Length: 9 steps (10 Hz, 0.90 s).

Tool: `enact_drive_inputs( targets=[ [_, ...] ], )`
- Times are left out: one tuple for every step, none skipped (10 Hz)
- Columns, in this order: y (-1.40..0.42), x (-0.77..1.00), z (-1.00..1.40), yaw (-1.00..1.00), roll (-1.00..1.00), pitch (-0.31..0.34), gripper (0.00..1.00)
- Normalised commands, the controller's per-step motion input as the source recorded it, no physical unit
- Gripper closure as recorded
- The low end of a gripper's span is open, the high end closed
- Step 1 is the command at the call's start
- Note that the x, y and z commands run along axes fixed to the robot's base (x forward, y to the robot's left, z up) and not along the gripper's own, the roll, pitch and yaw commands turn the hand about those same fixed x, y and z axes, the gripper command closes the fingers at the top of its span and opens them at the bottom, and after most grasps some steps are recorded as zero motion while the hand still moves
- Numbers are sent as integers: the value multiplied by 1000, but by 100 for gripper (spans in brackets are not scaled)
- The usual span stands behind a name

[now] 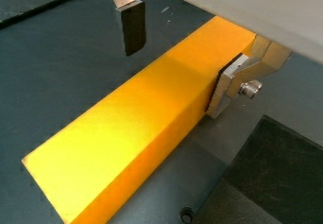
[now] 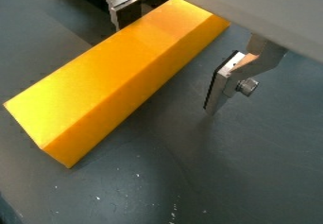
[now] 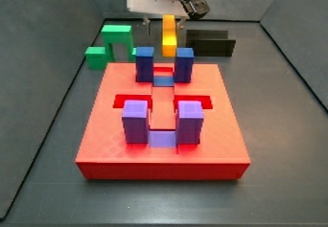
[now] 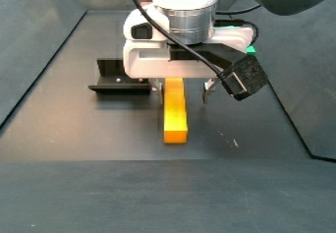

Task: Pick up the yellow object. Move up. Move to above the board. Insert the yellow object.
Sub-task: Pick up the yellow object.

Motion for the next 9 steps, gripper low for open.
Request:
enact_drive_inputs(
  targets=[
    [-9,-223,0,0,0,-86,0],
    [0,0,0,0,0,0,100],
    [0,0,0,0,0,0,100],
    [0,0,0,0,0,0,100],
    [0,0,0,0,0,0,100],
    [0,0,0,0,0,0,100],
    [0,0,0,0,0,0,100],
    [0,0,0,0,0,0,100],
    [0,0,0,0,0,0,100]
  ],
)
